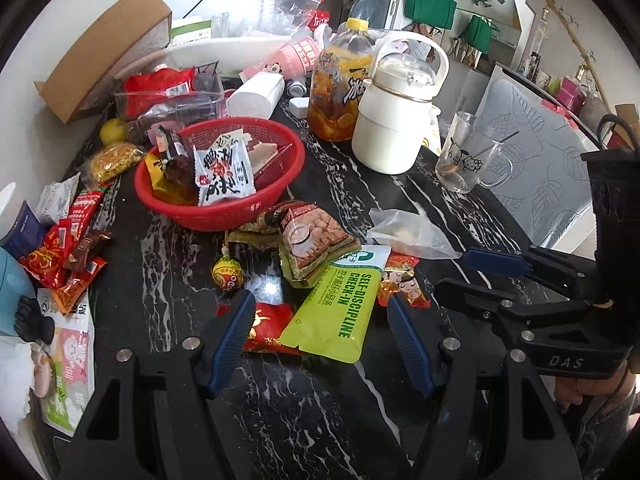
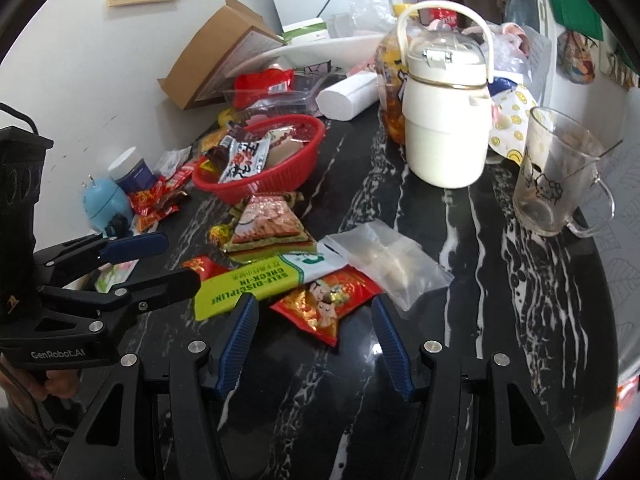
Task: Organize snacks
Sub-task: 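Grasp the green SELF-DISCIPLINE bar with the left tool while the right tool grasps the red-gold candy packet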
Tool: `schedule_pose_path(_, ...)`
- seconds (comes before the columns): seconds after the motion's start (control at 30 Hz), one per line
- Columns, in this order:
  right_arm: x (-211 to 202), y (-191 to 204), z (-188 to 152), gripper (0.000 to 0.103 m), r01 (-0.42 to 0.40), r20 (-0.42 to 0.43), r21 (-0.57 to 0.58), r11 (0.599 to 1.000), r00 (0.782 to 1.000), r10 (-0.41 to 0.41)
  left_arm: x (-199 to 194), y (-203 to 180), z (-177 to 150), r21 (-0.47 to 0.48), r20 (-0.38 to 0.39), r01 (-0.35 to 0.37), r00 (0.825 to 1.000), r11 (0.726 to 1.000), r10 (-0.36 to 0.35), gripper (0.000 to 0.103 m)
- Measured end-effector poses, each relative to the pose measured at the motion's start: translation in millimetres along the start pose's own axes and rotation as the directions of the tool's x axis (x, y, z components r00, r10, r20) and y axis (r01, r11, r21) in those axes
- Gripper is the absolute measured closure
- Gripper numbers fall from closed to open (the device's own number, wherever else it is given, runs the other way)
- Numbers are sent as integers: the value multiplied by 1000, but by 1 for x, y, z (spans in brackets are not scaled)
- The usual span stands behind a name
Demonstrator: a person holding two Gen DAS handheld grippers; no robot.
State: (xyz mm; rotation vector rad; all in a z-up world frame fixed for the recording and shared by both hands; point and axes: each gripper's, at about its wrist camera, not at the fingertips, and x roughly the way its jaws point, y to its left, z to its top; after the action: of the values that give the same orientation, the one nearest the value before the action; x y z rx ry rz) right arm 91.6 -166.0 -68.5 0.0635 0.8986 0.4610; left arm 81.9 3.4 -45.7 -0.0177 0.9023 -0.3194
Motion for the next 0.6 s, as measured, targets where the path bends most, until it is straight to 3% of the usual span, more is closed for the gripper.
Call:
schedule_pose_path(0.27,36,-9,-1,40,15,-87,39,999,996,-11,12,12,-1,-28,-21,11,1000,1000,-12,36)
schedule_pose_path(0.6,66,-5,8,38,34,-125,6,999,992,-33,21,26,3,-64,-30,42,999,997,-44,36)
